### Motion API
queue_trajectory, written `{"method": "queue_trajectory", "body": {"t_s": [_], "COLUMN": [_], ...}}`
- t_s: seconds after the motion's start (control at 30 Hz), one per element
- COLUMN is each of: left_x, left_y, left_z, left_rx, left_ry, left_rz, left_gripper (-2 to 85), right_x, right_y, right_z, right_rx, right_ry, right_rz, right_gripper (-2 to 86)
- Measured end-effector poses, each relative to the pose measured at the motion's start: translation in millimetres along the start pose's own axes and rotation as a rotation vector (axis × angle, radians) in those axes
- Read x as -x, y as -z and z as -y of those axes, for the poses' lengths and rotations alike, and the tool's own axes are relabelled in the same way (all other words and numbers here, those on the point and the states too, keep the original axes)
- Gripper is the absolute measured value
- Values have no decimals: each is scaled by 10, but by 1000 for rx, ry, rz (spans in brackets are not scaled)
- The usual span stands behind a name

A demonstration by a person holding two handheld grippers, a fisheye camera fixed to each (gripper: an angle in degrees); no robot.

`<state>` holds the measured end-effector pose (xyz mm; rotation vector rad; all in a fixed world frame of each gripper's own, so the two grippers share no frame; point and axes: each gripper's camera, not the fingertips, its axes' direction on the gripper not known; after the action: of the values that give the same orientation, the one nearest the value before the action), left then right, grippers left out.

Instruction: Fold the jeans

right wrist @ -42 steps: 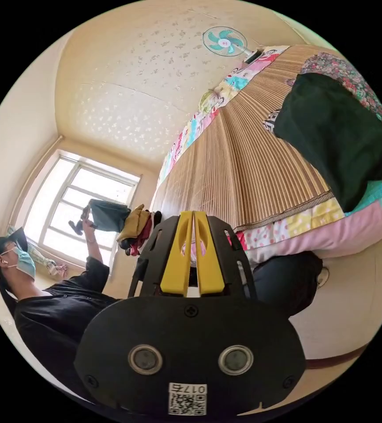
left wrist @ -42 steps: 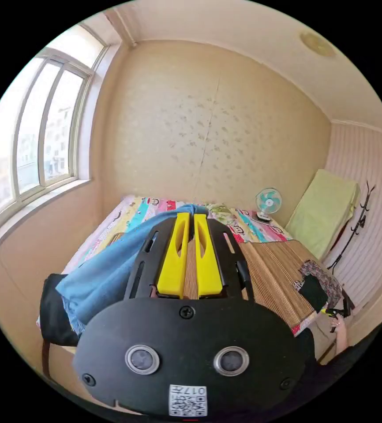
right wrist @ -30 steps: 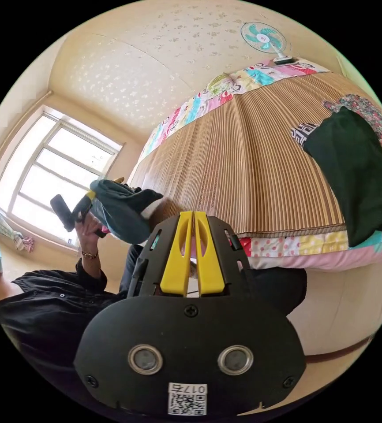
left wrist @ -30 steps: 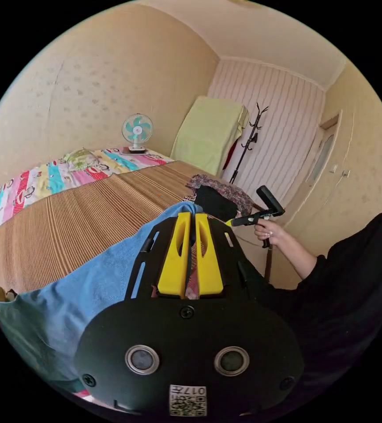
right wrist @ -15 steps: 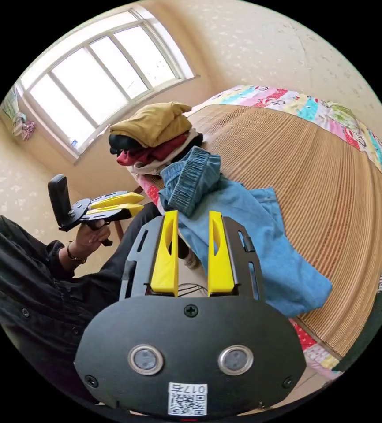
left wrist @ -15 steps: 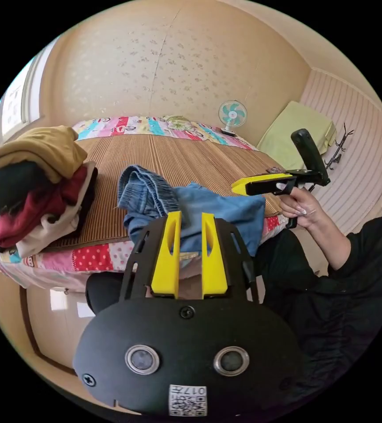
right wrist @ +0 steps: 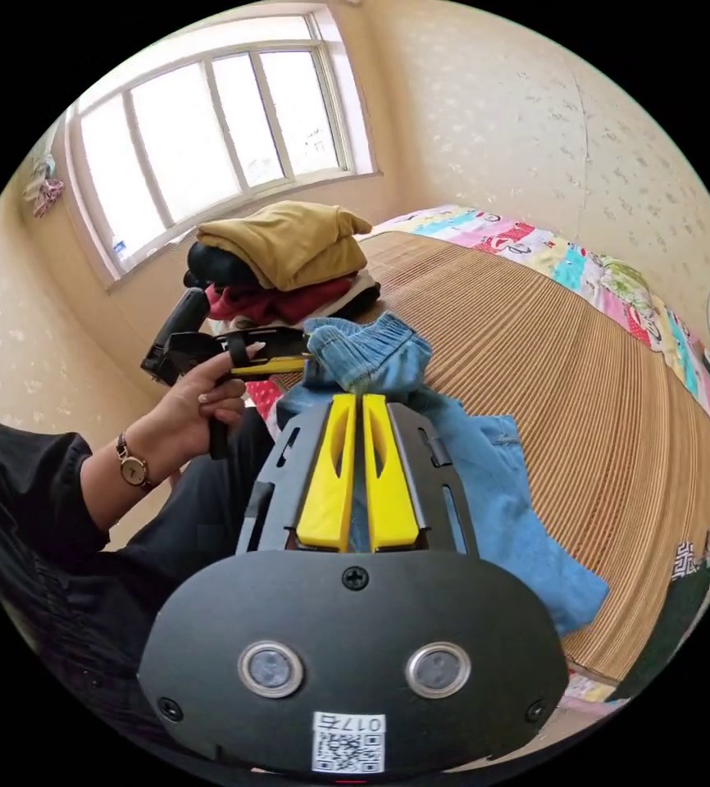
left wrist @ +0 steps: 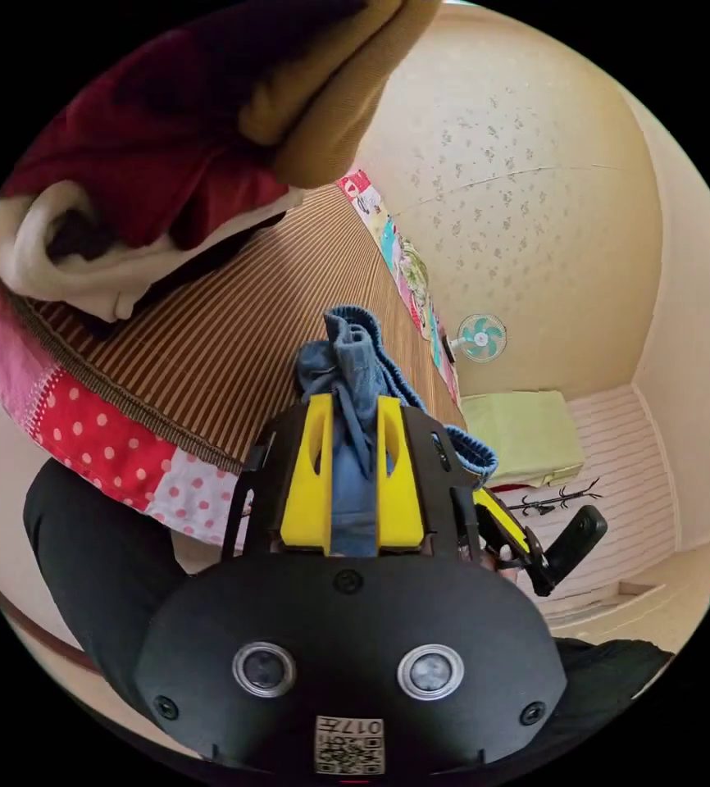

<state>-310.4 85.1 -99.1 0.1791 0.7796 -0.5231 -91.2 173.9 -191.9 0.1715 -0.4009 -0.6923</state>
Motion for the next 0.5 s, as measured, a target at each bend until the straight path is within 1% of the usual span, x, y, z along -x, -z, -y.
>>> {"method": "queue_trajectory", "body": {"t_s": [0.07,0.1,0.17,0.2,0.27,0.3,0.37,0.43,0.5], "left_x": [-465,-597,-1137,-1286,-1934,-2106,-2755,-3144,-3489], "left_y": [287,368,755,868,1354,1481,1968,2258,2424], "left_z": [-49,-65,-141,-164,-311,-359,-559,-667,-661], "left_rx": [-63,-76,-146,-167,-303,-345,-520,-630,-683], "left_ry": [-166,-210,-359,-400,-598,-653,-840,-929,-994], "left_rz": [-10,-13,-30,-39,-100,-117,-189,-260,-328], "left_gripper": [56,56,53,53,52,52,52,52,52], "right_x": [-205,-263,-425,-433,-345,-301,-87,33,79], "right_y": [639,823,1750,2015,3096,3342,4187,4655,4952], "right_z": [-87,-108,-200,-229,-398,-456,-710,-801,-733], "right_rx": [-81,-109,-287,-346,-617,-689,-949,-1042,-1050], "right_ry": [-7,-20,-72,-81,-80,-68,27,52,73], "right_rz": [-114,-137,-246,-277,-351,-350,-306,-306,-400], "right_gripper": [20,18,15,15,16,16,16,16,16]}}
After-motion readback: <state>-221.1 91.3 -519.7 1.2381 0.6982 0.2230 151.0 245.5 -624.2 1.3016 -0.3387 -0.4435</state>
